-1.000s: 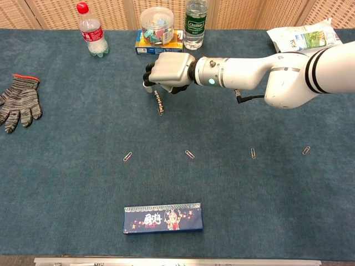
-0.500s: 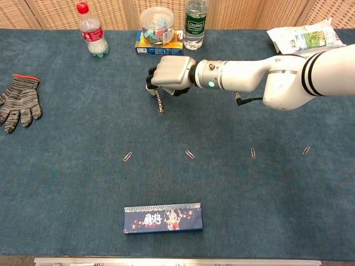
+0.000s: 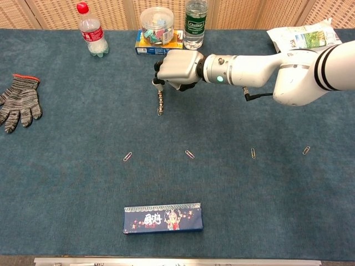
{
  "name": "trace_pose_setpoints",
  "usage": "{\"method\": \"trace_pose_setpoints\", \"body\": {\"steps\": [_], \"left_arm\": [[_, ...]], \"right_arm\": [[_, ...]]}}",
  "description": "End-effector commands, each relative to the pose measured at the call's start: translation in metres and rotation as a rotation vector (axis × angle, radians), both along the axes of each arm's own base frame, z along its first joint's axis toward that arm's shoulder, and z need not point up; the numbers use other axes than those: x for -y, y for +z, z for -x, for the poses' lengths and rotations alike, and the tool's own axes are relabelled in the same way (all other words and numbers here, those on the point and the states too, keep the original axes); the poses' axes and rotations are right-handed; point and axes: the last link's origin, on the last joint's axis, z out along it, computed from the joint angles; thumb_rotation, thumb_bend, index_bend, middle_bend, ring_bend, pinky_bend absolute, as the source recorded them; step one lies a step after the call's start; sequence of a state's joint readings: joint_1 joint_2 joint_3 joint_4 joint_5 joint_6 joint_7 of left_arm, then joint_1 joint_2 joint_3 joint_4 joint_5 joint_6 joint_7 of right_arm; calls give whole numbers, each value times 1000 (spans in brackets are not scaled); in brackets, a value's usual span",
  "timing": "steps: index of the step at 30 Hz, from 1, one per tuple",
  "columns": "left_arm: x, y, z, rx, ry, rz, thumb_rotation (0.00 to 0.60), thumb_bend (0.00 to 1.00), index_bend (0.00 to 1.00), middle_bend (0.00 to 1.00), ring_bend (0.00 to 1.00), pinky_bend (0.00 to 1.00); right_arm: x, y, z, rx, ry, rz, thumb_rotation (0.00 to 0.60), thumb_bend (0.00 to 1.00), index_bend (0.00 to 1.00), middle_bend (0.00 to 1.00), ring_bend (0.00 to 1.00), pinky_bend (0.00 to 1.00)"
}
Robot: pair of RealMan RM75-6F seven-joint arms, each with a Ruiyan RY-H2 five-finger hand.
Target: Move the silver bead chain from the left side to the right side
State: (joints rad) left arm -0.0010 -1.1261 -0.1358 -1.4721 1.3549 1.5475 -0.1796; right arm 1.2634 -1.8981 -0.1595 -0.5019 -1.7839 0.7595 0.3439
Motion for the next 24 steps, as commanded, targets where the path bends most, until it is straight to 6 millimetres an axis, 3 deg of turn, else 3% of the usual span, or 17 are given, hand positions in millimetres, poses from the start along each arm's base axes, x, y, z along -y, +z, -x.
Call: {"method": "trace_pose_setpoints", "body": {"steps": [1,16,24], "left_arm": [[0,0,-1,-1,-1,1,600,220,449,133,0,0],[0,2,2,6,12,-4,600,220,449,133,1,0],[0,3,3,14,9,-3,600,220,449,134,1,0]], "right_arm": [[0,1,0,9,0,2,600,1000,360,353,154,325],[-5,-18,-16,1,7,-5,600,1000,360,344,154,325],[-2,-18,-9,-35,1,1,600,1000,360,344,154,325]]}}
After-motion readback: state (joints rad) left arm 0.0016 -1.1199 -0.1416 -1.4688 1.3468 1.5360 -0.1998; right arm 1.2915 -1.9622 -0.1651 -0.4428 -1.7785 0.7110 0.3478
